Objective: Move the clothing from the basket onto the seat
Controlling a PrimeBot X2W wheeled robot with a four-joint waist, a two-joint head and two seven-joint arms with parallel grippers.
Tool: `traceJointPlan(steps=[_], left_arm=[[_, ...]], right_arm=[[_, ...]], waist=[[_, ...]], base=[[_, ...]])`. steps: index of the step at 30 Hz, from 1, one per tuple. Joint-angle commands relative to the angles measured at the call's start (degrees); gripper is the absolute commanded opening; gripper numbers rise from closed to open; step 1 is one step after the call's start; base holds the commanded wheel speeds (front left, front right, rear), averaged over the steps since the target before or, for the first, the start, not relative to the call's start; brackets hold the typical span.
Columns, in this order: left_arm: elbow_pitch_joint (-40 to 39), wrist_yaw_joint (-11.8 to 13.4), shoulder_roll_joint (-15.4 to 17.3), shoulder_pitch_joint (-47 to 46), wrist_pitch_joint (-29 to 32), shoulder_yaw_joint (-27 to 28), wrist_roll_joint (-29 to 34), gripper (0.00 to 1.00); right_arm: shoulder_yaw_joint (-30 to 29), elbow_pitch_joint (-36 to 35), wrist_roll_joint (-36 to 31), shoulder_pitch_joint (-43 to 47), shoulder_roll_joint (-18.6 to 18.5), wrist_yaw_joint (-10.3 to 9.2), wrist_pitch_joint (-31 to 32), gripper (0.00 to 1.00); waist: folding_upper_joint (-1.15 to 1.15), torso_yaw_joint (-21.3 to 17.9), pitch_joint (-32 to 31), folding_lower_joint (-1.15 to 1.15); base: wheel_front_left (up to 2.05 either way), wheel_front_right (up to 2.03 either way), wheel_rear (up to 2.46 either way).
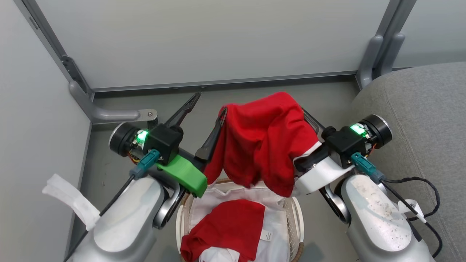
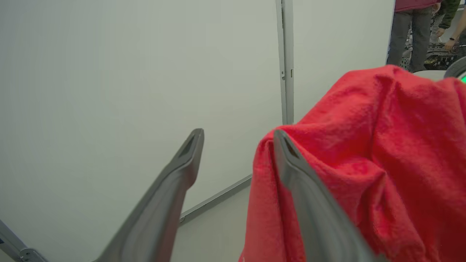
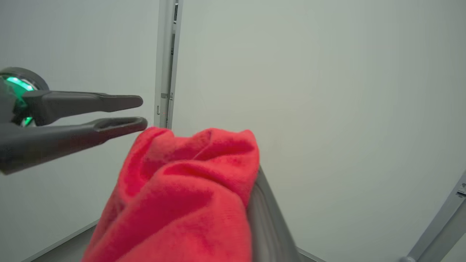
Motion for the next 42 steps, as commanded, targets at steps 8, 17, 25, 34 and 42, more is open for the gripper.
traceJointPlan(steps=[8, 17, 25, 34, 42], left_arm=[[4.5, -1.2, -2.6, 7.5, -2.0, 1.7, -1.8, 1.00], [3.9, -2.5, -5.5, 13.7, -1.9, 6.1, 0.6, 1.00], [4.0, -3.7, -7.3, 15.2, -1.9, 8.7, 3.6, 1.00], [4.6, -4.6, -8.0, 13.3, -1.9, 9.5, 6.6, 1.00], [5.8, -4.9, -7.5, 11.6, -1.9, 7.9, 7.8, 1.00]], right_arm=[[-2.7, 0.6, -0.4, 1.6, -0.2, -0.04, -0.3, 0.00], [-4.8, 1.5, -0.9, 2.3, -0.2, -0.04, -0.3, 0.00], [-6.0, 1.7, -0.4, 1.2, -0.2, -0.04, -0.3, 0.00], [-9.3, 1.7, -1.0, 0.6, -0.2, -0.04, -0.3, 0.00], [-13.8, 1.1, -0.4, 1.7, -0.2, -0.04, -0.3, 0.00]], waist=[[0.00, -0.7, -0.2, 0.00], [0.00, -2.7, 0.5, 0.00], [0.00, -7.0, 2.2, 0.00], [0.00, -16.1, 6.1, 0.00], [0.00, -23.7, 9.4, 0.00]], base=[[0.00, 0.00, 0.00], [0.00, 0.00, 0.00], [0.00, 0.00, 0.00], [0.00, 0.00, 0.00], [0.00, 0.00, 0.00]])
